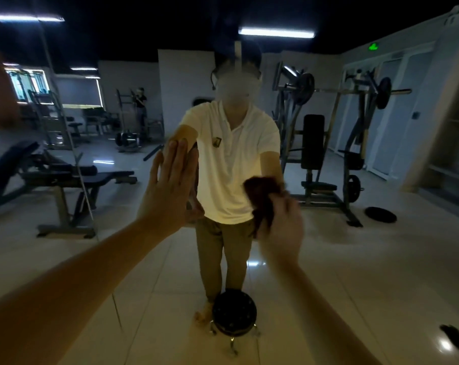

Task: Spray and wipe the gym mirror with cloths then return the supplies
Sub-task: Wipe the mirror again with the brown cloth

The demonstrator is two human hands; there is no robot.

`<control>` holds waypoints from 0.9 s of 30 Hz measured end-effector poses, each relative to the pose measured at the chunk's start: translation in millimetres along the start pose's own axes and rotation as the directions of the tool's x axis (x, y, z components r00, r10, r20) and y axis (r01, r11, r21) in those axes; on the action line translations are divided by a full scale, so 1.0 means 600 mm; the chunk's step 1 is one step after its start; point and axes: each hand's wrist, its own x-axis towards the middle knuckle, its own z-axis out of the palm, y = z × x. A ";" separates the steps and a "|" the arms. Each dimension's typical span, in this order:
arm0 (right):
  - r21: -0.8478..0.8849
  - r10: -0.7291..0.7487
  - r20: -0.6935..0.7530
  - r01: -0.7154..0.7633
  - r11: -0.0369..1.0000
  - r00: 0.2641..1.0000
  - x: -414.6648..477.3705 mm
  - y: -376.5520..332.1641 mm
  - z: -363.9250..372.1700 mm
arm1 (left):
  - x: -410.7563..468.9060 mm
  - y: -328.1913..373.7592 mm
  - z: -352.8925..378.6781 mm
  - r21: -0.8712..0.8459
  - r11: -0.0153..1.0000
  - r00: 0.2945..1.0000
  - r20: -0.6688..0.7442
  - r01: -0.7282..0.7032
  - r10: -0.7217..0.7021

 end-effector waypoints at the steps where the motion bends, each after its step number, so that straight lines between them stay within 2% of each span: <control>1: -0.032 0.057 -0.080 -0.060 0.998 0.995 0.033 0.016 -0.027 | 0.000 0.002 -0.001 0.005 1.000 1.000 0.003 0.005 -0.005; 4: -0.020 0.171 -0.236 -0.180 0.983 0.957 0.111 0.048 -0.084 | 0.000 0.002 -0.001 0.000 1.000 1.000 0.002 0.016 -0.016; 7: -0.032 0.166 -0.271 -0.181 0.983 0.948 0.122 0.031 -0.065 | 0.001 -0.001 0.002 -0.016 1.000 1.000 -0.021 -0.010 0.009; 10: -0.042 0.100 -0.231 -0.112 0.993 0.968 0.080 -0.040 -0.006 | 0.000 -0.020 0.001 -0.012 0.997 0.997 -0.027 -0.074 0.074; 13: 0.125 0.057 -0.064 -0.049 0.991 0.996 0.033 -0.123 0.057 | -0.005 -0.061 -0.017 -0.033 0.982 0.982 -0.047 -0.184 0.183; 15: 0.161 -0.126 -0.019 0.128 0.979 0.992 -0.003 -0.185 0.100 | -0.006 -0.093 -0.032 -0.059 0.972 0.971 -0.090 -0.227 0.222; 17: 0.134 -0.336 0.036 0.329 0.935 0.941 -0.035 -0.226 0.136 | -0.004 -0.129 -0.047 -0.117 0.979 0.978 -0.145 -0.164 0.147; 19: 0.012 -0.478 0.141 0.482 0.876 0.867 -0.038 -0.231 0.149 | 0.009 -0.171 -0.064 -0.127 0.988 0.974 -0.217 -0.094 0.065; 21: -0.113 -0.539 0.230 0.573 0.812 0.810 -0.013 -0.217 0.129 | 0.033 -0.206 -0.076 -0.090 0.994 0.967 -0.254 -0.055 0.030; 22: -0.123 -0.504 0.253 0.544 0.830 0.826 0.004 -0.206 0.117 | 0.048 -0.219 -0.079 -0.071 0.996 0.965 -0.262 -0.047 0.027; 24: -0.165 -0.427 0.204 0.460 0.872 0.881 0.048 -0.207 0.070 | 0.083 -0.230 -0.083 -0.078 0.995 0.954 -0.297 -0.055 0.030; 26: -0.172 -0.306 0.060 0.312 0.934 0.950 0.116 -0.205 0.023 | 0.119 -0.229 -0.087 -0.101 0.992 0.928 -0.372 -0.071 0.028; 27: -0.235 -0.246 -0.027 0.233 0.944 0.969 0.149 -0.202 -0.003 | 0.133 -0.229 -0.088 -0.107 0.992 0.913 -0.407 -0.073 0.023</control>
